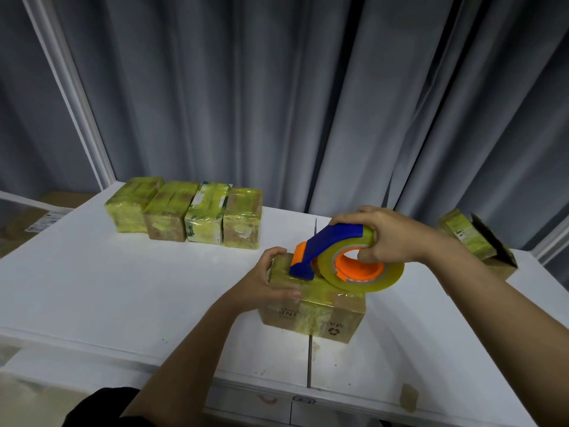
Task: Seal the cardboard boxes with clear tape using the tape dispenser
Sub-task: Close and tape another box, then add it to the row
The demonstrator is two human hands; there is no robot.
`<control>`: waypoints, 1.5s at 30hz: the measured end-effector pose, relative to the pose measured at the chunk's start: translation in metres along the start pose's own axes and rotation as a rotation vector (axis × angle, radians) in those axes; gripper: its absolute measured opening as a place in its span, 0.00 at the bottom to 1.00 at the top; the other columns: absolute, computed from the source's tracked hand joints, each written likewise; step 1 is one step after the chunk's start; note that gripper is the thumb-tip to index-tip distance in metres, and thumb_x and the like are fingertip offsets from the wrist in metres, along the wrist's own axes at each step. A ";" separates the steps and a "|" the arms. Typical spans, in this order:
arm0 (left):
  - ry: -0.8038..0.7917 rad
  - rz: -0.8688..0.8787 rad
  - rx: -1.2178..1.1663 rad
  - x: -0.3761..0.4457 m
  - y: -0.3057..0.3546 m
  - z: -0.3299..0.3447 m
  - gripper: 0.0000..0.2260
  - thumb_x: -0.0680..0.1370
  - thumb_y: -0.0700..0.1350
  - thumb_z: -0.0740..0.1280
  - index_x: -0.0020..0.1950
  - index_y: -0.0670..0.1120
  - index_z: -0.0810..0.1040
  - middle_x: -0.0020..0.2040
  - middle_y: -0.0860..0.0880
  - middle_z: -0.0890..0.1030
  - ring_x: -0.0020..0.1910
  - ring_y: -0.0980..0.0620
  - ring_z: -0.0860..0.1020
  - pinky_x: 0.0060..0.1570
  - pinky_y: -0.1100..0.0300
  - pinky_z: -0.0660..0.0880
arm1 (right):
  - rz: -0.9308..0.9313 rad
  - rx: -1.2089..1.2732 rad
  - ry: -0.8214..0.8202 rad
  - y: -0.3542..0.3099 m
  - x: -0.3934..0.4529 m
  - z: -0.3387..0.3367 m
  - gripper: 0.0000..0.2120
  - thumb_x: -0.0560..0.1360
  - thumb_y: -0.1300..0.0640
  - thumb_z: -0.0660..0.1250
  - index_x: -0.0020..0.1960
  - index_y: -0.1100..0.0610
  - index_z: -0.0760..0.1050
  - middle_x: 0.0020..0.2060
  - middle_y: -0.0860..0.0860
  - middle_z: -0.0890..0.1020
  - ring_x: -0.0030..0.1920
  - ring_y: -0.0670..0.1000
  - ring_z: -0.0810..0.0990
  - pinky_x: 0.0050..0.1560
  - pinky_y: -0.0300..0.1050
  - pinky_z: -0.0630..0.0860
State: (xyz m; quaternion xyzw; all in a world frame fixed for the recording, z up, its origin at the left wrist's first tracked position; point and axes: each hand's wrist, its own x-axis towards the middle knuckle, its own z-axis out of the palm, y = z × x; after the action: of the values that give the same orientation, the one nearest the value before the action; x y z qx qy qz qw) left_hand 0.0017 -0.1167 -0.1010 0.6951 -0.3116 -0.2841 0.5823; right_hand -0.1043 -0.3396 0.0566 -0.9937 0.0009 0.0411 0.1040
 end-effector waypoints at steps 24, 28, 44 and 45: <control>-0.034 -0.015 0.921 -0.001 0.012 0.015 0.53 0.64 0.74 0.58 0.78 0.48 0.41 0.78 0.49 0.39 0.77 0.51 0.38 0.75 0.46 0.41 | 0.320 -0.110 -0.164 -0.072 0.053 -0.001 0.06 0.71 0.58 0.58 0.42 0.56 0.74 0.41 0.52 0.77 0.39 0.51 0.74 0.36 0.43 0.68; -0.008 -0.002 0.966 0.002 0.013 0.015 0.55 0.62 0.75 0.62 0.78 0.49 0.45 0.79 0.50 0.46 0.77 0.51 0.43 0.75 0.43 0.41 | 0.276 -0.154 -0.080 -0.063 0.050 0.010 0.07 0.72 0.54 0.61 0.48 0.52 0.75 0.49 0.51 0.79 0.50 0.54 0.76 0.45 0.46 0.73; -0.002 0.138 0.711 0.011 0.014 0.001 0.47 0.59 0.70 0.74 0.72 0.56 0.59 0.72 0.55 0.62 0.72 0.57 0.59 0.71 0.54 0.62 | 0.010 0.336 -0.038 -0.027 0.019 -0.005 0.15 0.72 0.41 0.70 0.56 0.44 0.76 0.57 0.47 0.73 0.54 0.47 0.74 0.55 0.43 0.77; -0.012 0.125 0.815 0.013 0.016 -0.005 0.50 0.57 0.74 0.69 0.74 0.57 0.58 0.75 0.54 0.56 0.74 0.54 0.52 0.72 0.54 0.56 | -0.004 0.346 -0.039 -0.026 0.015 -0.004 0.18 0.69 0.37 0.70 0.54 0.44 0.77 0.57 0.46 0.72 0.55 0.46 0.74 0.57 0.44 0.76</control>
State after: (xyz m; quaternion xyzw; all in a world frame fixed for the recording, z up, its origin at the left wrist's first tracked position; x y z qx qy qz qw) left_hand 0.0125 -0.1258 -0.0850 0.8469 -0.4436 -0.1059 0.2736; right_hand -0.0887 -0.3153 0.0648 -0.9600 0.0038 0.0592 0.2737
